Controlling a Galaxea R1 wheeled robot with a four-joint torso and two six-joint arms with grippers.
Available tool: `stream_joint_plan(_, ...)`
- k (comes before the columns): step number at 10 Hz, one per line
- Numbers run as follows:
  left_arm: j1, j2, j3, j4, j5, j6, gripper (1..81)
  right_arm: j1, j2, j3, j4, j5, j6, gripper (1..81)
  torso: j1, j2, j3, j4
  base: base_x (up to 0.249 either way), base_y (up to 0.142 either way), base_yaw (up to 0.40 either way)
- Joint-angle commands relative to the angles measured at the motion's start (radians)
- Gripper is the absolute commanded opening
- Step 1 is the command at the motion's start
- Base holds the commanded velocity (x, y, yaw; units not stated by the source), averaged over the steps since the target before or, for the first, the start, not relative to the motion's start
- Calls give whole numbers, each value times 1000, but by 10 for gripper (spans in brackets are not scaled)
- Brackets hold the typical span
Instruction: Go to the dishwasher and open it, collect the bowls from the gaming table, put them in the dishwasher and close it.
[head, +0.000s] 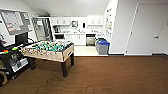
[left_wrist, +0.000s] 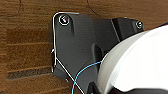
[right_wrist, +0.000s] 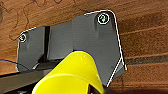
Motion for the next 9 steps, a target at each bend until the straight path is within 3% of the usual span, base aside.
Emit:
stream_joint_plan(1,-32,-20,-1,2,19,-4,10,44,-18,1,-11,-43,-3,10,0,0,0,0,136,-81,0)
stream_joint_plan(9,-32,-15,0,7,19,-4,10,44,-14,3,-10,-43,-3,10,0,0,0,0,122,-8,0)
